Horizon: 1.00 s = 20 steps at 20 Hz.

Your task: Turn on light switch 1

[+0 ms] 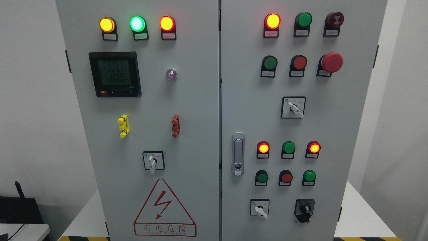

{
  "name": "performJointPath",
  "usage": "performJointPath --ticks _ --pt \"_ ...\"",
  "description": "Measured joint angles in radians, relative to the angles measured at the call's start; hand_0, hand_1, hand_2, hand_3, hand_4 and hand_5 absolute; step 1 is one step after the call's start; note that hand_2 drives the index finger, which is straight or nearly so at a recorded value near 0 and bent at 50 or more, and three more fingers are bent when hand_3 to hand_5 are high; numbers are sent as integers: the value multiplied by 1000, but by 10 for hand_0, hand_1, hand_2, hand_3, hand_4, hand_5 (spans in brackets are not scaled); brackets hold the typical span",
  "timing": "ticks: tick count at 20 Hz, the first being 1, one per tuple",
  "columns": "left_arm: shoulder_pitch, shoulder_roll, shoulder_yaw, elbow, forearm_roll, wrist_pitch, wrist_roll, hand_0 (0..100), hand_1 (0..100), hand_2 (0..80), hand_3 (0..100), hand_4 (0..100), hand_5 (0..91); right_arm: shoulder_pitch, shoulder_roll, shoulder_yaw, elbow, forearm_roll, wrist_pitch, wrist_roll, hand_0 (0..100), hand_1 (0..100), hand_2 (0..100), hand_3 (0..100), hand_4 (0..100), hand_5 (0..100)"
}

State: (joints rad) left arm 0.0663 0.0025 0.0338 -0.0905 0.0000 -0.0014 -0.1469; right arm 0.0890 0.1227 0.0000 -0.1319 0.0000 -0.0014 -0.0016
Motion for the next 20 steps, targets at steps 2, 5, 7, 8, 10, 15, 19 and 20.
performJointPath --ticks 2,5,7,8,10,15,19,20 --pt "16 0 12 -25 0 0 3 311 0 0 0 0 0 0 0 0 0 0 0 0 120 389 0 0 0 0" --pt "50 -1 29 -77 0 -1 9 308 0 0 0 0 0 0 0 0 0 0 0 0 120 389 0 0 0 0" --pt "80 -1 39 -124 0 -6 12 306 0 0 0 0 0 0 0 0 0 0 0 0 120 389 0 0 0 0" --pt "95 -1 44 -150 0 -8 18 307 0 0 0 14 0 0 0 0 0 0 0 0 120 389 0 0 0 0" --pt "125 -1 58 -204 0 -14 50 306 0 0 0 47 0 0 0 0 0 0 0 0 120 389 0 0 0 0" --pt "170 -2 118 -328 0 -67 94 313 0 0 8 140 0 0 0 0 0 0 0 0 120 389 0 0 0 0" --pt "191 -2 185 -430 0 -110 100 326 0 9 148 269 0 0 0 0 0 0 0 0 120 389 0 0 0 0" --pt "199 -2 201 -457 0 -123 101 330 0 66 201 313 0 0 0 0 0 0 0 0 120 389 0 0 0 0"
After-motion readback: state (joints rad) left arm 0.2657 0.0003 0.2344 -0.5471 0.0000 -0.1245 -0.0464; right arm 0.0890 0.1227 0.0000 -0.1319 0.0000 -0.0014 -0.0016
